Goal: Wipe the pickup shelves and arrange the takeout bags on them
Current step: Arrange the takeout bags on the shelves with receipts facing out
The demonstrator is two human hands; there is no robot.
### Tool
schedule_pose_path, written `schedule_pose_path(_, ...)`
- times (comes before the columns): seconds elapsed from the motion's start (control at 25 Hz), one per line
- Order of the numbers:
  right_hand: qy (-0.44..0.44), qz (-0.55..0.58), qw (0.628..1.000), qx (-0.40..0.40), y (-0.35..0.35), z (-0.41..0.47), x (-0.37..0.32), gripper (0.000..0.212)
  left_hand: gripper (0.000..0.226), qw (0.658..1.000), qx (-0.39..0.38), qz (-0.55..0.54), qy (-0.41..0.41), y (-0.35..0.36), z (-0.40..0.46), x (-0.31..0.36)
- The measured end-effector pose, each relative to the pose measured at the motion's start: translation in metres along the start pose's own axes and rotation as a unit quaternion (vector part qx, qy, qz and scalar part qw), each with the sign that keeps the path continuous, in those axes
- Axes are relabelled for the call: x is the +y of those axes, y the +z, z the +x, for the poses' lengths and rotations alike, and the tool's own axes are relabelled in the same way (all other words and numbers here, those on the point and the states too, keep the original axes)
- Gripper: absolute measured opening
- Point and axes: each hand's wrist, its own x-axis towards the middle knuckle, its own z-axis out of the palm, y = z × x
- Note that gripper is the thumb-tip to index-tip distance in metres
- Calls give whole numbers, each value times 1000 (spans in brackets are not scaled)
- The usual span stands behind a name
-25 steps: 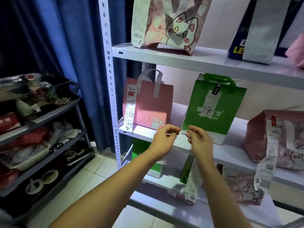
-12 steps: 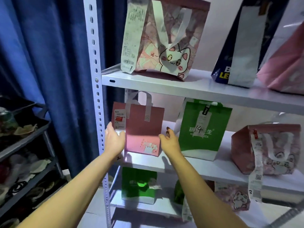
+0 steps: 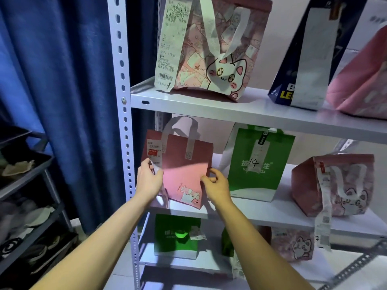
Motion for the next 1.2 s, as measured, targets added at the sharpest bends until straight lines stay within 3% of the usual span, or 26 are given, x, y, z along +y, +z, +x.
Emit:
schedule_pose_path(0.16,-30,-32,998,43,5,-11,5,11,50,1000,-12,-1,4,-3,-15,-5)
schedule_pose_path(0.4,-82,52,991,86,-22,-47,8,11,47,999,-6,-12,41,-15,-42,2)
schedule_pose_path(0.52,-92,91,985,115,-52,-72,7,10,29,997,-34,-50,56,-15,-63,11)
schedule_pose_path(0.76,-120,118,963,209,-125,-117,7,18,24,983,-81,-100,127,-6,-103,43)
schedule_pose_path(1.04,-117,151,935,298,-201,-153,-9,10,27,956,-190,-95,201,22,-123,129)
schedule_pose_path(1.2,-121,186,916,334,-249,-161,-25,5,31,941,-205,-72,260,42,-131,196)
